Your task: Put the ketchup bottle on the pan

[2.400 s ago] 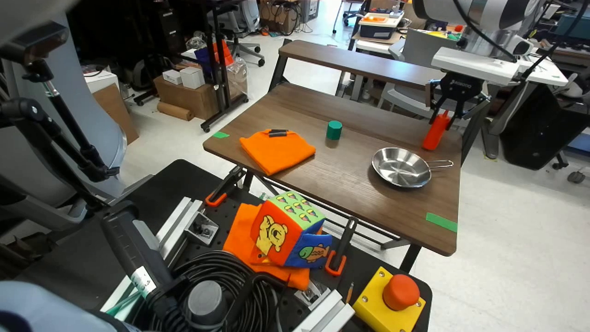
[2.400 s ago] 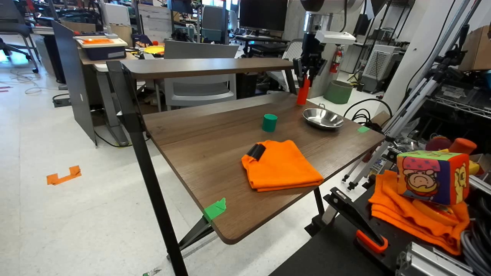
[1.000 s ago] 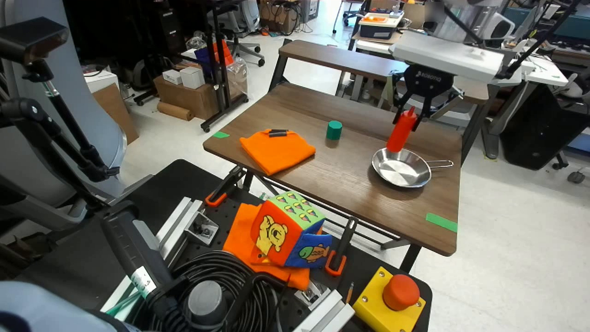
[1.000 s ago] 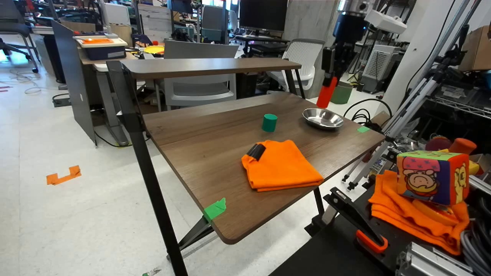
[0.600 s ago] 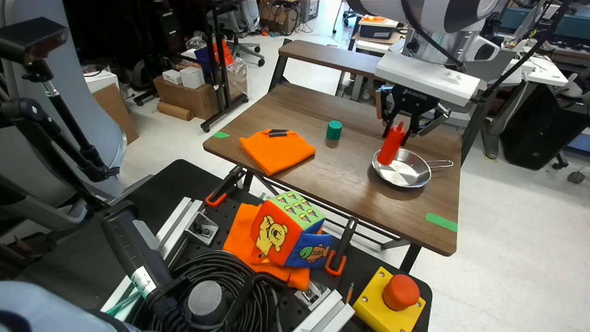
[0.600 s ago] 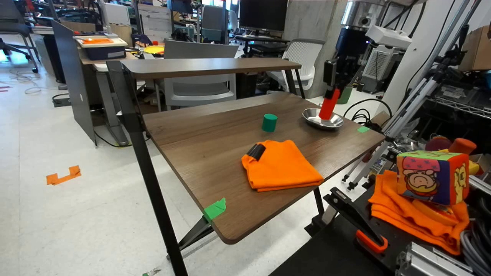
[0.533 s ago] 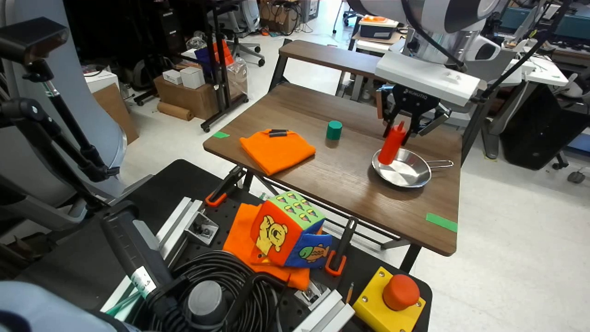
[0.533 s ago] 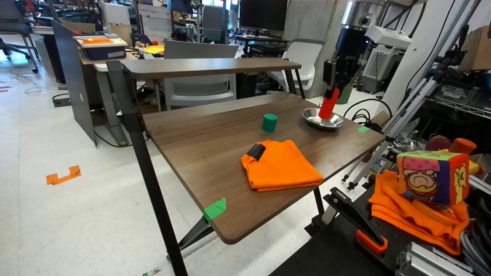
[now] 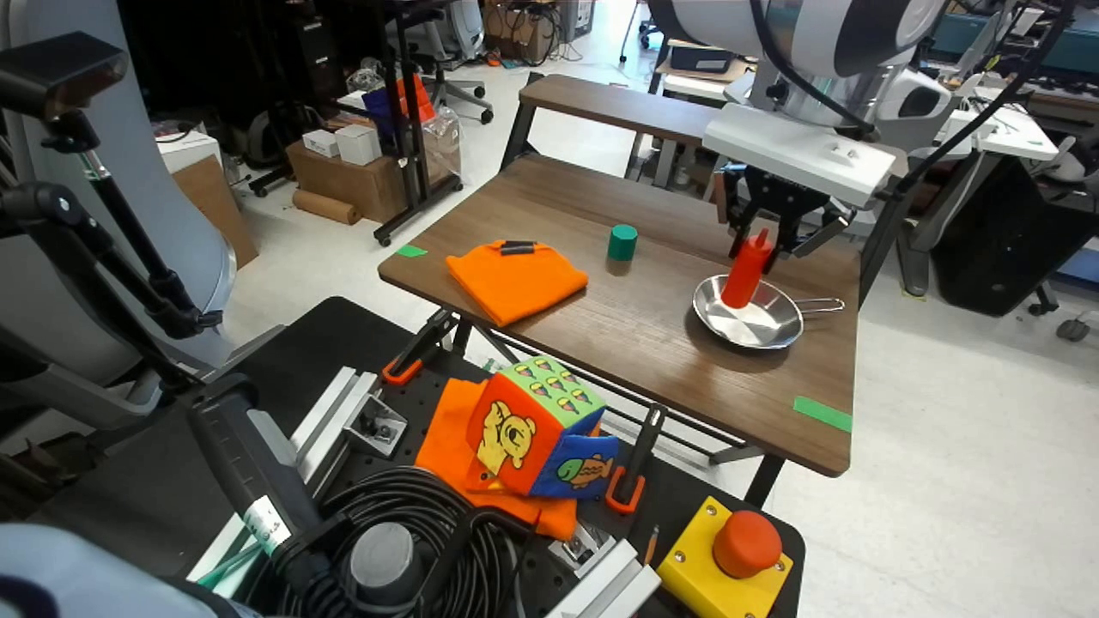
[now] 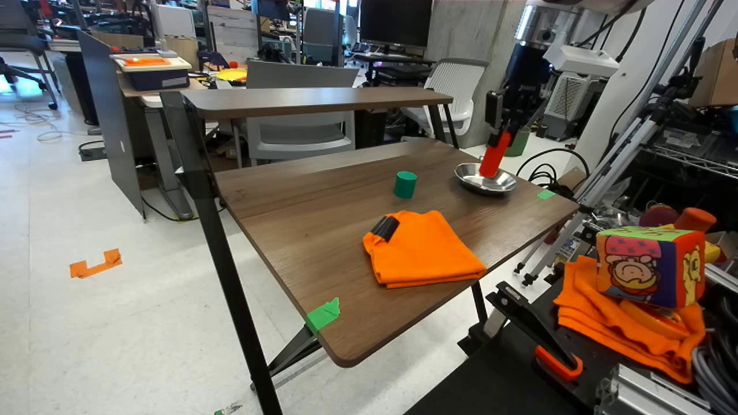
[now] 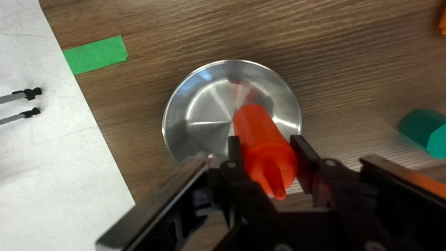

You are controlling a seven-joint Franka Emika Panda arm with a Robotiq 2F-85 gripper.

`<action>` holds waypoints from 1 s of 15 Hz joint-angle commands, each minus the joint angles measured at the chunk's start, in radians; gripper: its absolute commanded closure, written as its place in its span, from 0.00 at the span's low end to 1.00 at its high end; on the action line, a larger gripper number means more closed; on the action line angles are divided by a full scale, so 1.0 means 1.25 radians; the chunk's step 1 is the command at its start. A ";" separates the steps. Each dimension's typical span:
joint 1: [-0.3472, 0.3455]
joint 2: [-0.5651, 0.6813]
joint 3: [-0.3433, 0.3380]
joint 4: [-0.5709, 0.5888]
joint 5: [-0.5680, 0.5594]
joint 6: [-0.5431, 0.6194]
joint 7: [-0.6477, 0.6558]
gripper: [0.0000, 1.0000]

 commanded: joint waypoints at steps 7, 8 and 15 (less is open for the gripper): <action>0.035 0.061 -0.060 0.026 -0.063 0.040 0.093 0.87; 0.033 0.062 -0.058 0.027 -0.058 0.039 0.091 0.87; 0.022 0.032 -0.036 0.041 -0.028 0.013 0.078 0.14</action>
